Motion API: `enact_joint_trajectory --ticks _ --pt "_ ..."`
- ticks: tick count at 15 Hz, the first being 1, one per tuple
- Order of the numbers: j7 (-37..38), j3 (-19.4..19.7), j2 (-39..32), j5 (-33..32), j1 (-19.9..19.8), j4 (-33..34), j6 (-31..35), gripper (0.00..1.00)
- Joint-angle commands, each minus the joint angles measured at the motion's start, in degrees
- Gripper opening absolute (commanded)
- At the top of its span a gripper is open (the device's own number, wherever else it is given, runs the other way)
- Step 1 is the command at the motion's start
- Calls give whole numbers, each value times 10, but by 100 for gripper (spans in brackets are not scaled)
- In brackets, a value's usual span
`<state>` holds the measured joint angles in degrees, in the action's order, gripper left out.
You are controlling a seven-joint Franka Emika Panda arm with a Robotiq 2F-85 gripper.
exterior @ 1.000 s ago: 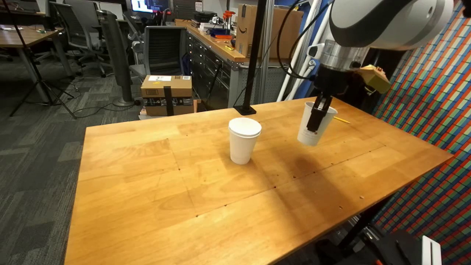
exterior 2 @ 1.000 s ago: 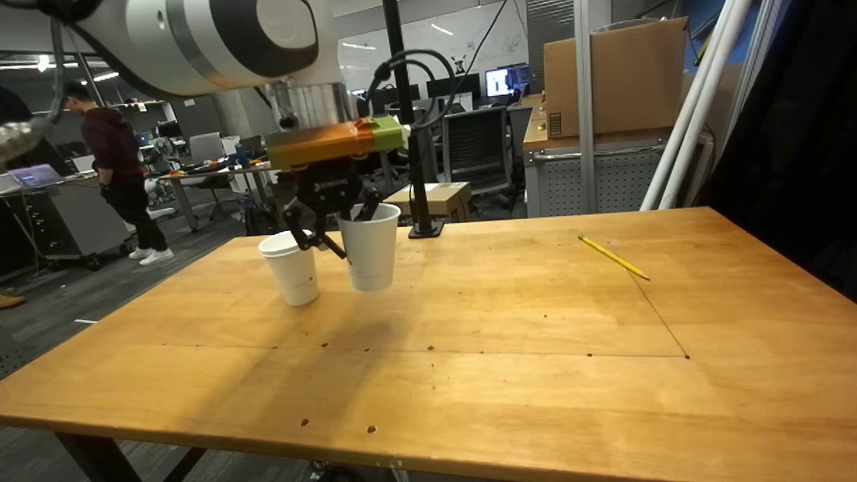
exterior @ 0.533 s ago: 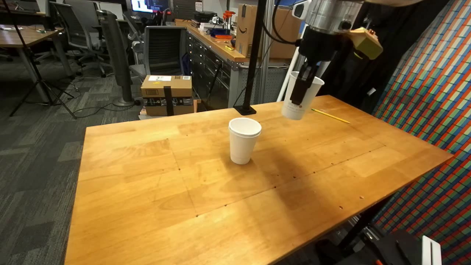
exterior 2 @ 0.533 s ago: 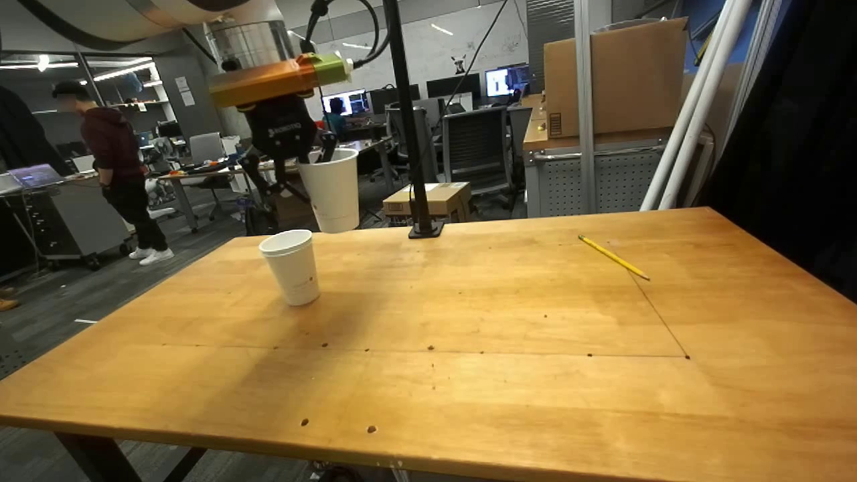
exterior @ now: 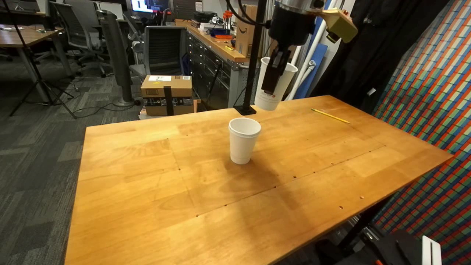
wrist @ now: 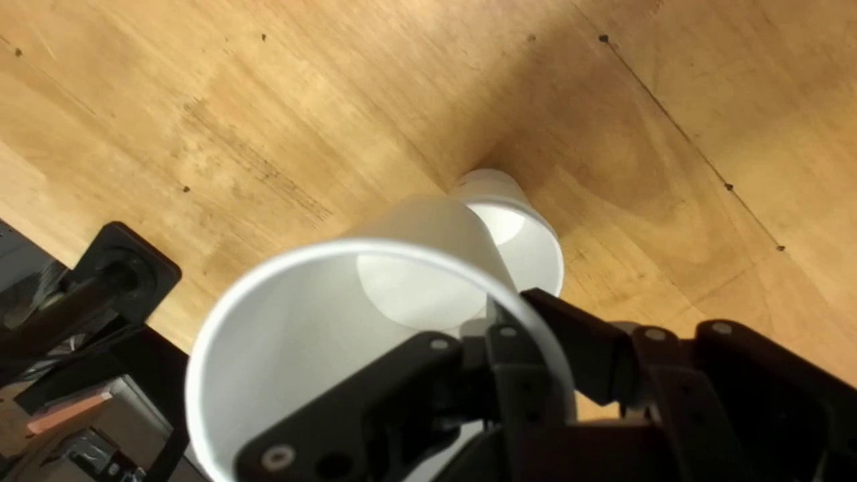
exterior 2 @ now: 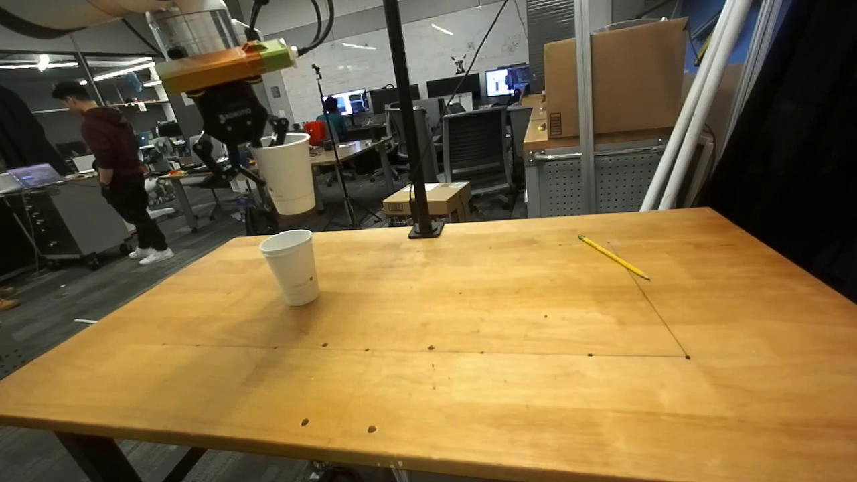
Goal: Stack the cups
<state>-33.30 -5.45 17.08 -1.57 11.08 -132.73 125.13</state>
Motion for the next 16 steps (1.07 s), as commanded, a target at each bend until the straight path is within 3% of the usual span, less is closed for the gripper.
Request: enact_joint_trajectory --ticks 1,8,16 --pt "8 -11 -38 3 18 41 -2 0" --pt "25 -42 -97 -3 29 73 -7 0" --pt "22 -42 -100 0 22 61 -6 0"
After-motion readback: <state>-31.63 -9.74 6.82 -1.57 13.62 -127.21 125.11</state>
